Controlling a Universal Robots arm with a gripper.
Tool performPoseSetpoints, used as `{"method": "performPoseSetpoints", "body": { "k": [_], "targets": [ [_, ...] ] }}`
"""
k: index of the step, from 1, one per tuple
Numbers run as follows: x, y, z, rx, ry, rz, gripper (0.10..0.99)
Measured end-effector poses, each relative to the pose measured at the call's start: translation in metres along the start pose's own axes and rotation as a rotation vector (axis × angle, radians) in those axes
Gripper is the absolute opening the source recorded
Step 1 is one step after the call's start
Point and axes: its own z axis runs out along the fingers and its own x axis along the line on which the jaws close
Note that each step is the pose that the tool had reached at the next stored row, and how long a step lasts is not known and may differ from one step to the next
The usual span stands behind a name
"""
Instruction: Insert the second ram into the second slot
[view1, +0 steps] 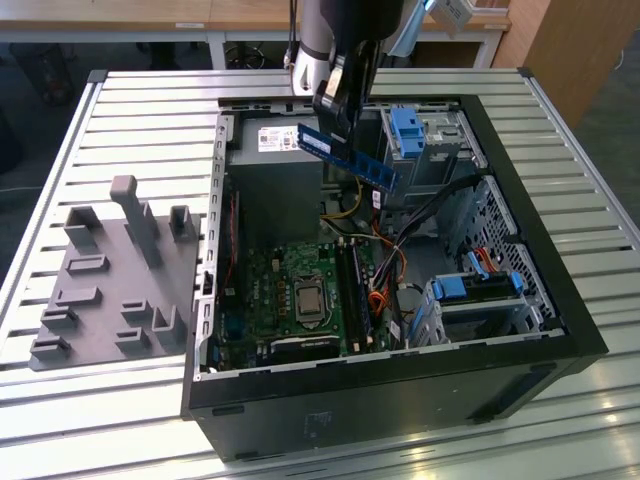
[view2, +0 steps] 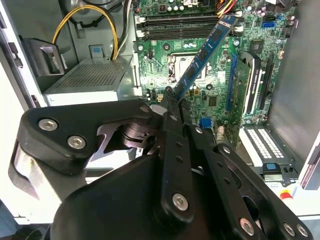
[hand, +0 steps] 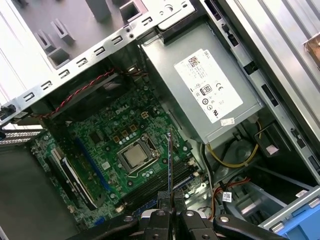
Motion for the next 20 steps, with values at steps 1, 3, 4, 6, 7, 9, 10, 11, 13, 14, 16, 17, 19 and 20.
{"method": "performPoseSetpoints", "body": {
  "k": [1, 3, 4, 6, 7, 9, 10, 11, 13, 14, 16, 17, 19, 20],
  "targets": [
    [0.0000, 0.0000, 0.0000, 0.000, -0.0001, 0.003, 0.137],
    [0.0000, 0.0000, 0.0000, 0.000, -0.0003, 0.008, 0.137],
    [0.0000, 0.0000, 0.0000, 0.000, -0.0004, 0.011, 0.137],
    [0.0000, 0.0000, 0.0000, 0.000, -0.0005, 0.015, 0.137],
    [0.0000, 0.0000, 0.0000, 0.000, -0.0007, 0.018, 0.137],
    [0.0000, 0.0000, 0.0000, 0.000, -0.0008, 0.022, 0.137],
    [0.0000, 0.0000, 0.0000, 0.000, -0.0009, 0.024, 0.137],
    [0.0000, 0.0000, 0.0000, 0.000, -0.0009, 0.026, 0.137],
    [0.0000, 0.0000, 0.0000, 0.000, -0.0011, 0.030, 0.137],
    [0.0000, 0.0000, 0.0000, 0.000, -0.0012, 0.032, 0.137],
    [0.0000, 0.0000, 0.0000, 0.000, -0.0013, 0.036, 0.137],
    [0.0000, 0.0000, 0.0000, 0.000, -0.0013, 0.038, 0.137],
    [0.0000, 0.0000, 0.0000, 0.000, -0.0016, 0.042, 0.137],
    [0.0000, 0.0000, 0.0000, 0.000, -0.0017, 0.044, 0.137]
  ]
}}
